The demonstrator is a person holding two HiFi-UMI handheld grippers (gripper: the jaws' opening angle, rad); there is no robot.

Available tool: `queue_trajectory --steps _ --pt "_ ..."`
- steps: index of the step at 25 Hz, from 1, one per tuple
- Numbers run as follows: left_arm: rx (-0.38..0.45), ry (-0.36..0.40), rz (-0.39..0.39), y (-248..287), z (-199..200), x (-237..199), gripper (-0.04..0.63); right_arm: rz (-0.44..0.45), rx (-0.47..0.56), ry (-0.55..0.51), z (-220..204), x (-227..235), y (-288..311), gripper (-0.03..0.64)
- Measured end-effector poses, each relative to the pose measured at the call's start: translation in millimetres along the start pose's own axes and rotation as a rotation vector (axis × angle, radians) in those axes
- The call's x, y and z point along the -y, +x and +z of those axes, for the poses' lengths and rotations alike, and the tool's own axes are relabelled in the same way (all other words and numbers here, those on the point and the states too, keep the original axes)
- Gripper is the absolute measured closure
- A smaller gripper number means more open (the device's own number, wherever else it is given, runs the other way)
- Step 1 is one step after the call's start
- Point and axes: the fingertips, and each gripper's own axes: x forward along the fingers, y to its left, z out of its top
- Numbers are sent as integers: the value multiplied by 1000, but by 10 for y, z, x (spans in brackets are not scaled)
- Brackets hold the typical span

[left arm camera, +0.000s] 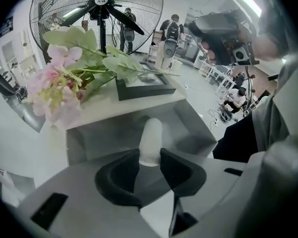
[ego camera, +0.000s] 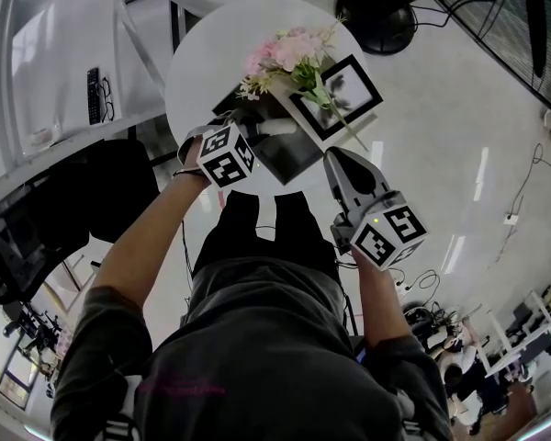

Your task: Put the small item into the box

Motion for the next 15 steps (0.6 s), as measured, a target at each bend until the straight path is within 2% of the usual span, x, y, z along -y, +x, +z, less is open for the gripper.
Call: queue_trajectory --steps 6,15 --pt "-14 -9 -2 33 -48 -22 446 -4 5 1 4 -32 27 595" --pt "23 -24 16 -61 6 -62 416 -4 7 2 -9 -92 48 595"
